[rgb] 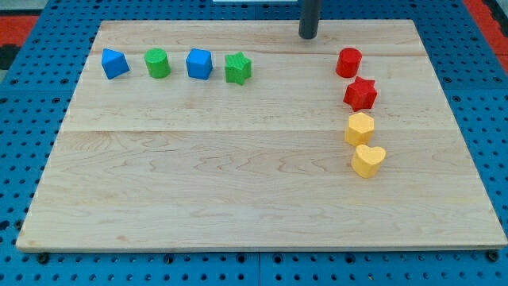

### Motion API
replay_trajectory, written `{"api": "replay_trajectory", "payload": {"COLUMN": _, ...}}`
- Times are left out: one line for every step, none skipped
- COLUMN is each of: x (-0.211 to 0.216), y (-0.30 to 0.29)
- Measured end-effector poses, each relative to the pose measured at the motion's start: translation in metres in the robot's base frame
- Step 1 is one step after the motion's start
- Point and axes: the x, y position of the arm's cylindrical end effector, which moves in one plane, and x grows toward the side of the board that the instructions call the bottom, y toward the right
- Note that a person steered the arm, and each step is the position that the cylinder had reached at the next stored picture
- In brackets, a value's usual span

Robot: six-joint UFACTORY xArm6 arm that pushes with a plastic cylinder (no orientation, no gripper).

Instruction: Push the blue cube into green circle

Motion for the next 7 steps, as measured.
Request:
{"api": "replay_trajectory", "payload": {"x": 0.056, "y": -0.061}}
{"api": "replay_trajectory", "payload": {"x": 0.049, "y": -0.115}}
{"api": "replay_trajectory", "payload": {"x": 0.026, "y": -0.137}}
{"api": "replay_trajectory", "payload": {"x": 0.042, "y": -0.172}}
{"api": "replay_trajectory", "payload": {"x": 0.076, "y": -0.232}}
{"api": "replay_trajectory", "payload": {"x": 0.087, "y": -0.232}}
{"api": "replay_trajectory", "payload": {"x": 0.043, "y": -0.188}}
